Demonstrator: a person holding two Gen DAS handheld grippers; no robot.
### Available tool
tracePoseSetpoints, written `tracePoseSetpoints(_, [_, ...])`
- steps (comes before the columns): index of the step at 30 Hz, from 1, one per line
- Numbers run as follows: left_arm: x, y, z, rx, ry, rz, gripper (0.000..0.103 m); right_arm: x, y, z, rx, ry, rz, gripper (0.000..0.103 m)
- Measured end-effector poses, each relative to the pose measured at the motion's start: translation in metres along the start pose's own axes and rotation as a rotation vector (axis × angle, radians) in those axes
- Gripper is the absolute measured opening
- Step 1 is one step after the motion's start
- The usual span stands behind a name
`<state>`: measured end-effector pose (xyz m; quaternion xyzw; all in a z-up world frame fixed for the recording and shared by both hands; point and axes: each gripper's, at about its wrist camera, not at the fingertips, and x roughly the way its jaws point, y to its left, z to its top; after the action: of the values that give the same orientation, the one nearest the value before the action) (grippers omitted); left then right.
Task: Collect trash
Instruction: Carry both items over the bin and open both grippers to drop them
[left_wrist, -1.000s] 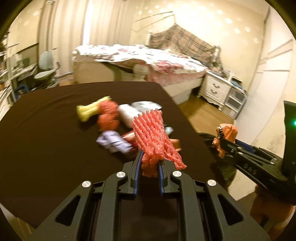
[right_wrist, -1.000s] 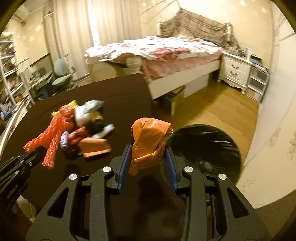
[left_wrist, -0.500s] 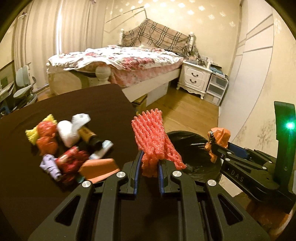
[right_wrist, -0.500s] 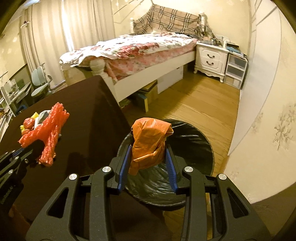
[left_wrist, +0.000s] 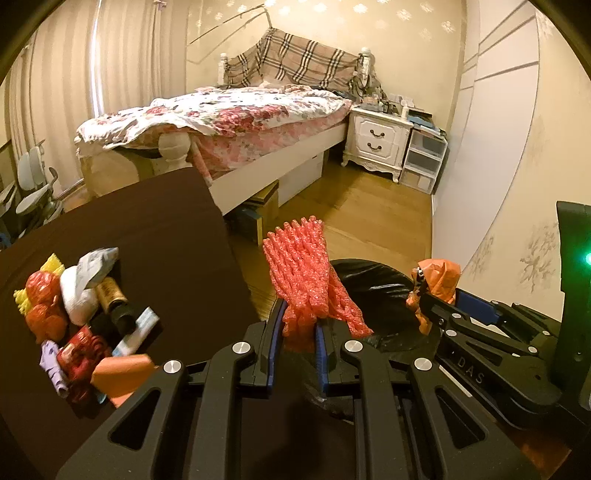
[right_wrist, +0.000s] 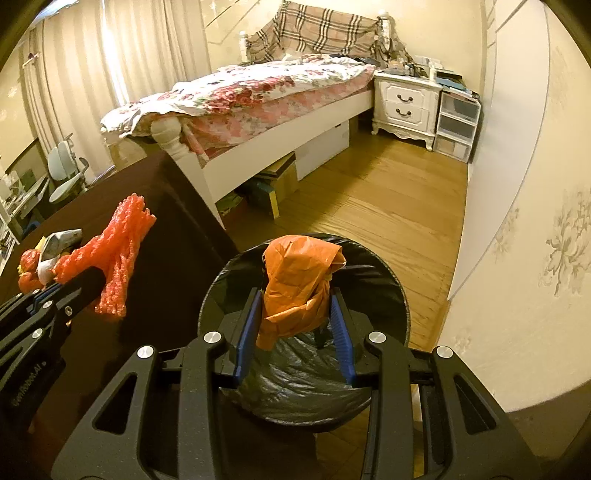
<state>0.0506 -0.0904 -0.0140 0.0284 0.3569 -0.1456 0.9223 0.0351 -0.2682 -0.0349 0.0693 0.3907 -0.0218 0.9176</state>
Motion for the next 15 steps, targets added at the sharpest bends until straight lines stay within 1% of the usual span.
tracePoseSetpoints(5, [0.011,-0.008,0.001,0.021,0.017,-0.005,0.017,0.005,-0.011,0.001,0.021,0.002,-0.003,0.037])
tracePoseSetpoints(6, [0.012,-0.008,0.001,0.021,0.018,-0.003,0.019,0.006,-0.012,0.001,0.025,0.002,-0.004,0.038])
tracePoseSetpoints(7, [0.014,-0.009,0.000,0.021,0.026,-0.007,0.021,0.007,-0.014,0.001,0.029,0.004,-0.005,0.044])
tracePoseSetpoints(8, [0.015,-0.009,0.000,0.021,0.031,-0.007,0.025,0.007,-0.016,0.001,0.035,0.006,-0.007,0.047])
tracePoseSetpoints(9, [0.016,-0.009,0.000,0.020,0.033,-0.004,0.033,0.007,-0.017,0.001,0.040,0.004,-0.009,0.048])
tracePoseSetpoints(10, [0.016,-0.008,-0.001,0.019,0.033,0.001,0.039,0.007,-0.019,0.000,0.044,0.002,-0.013,0.048])
tracePoseSetpoints(11, [0.014,-0.007,-0.002,0.015,0.028,0.003,0.048,0.006,-0.020,0.000,0.046,0.002,-0.013,0.048])
tracePoseSetpoints(12, [0.013,-0.007,-0.002,0.011,0.024,0.005,0.054,0.006,-0.021,0.000,0.049,0.001,-0.015,0.048])
tracePoseSetpoints(15, [0.009,-0.005,-0.003,-0.003,0.016,0.011,0.063,0.003,-0.022,-0.001,0.056,0.000,-0.016,0.048])
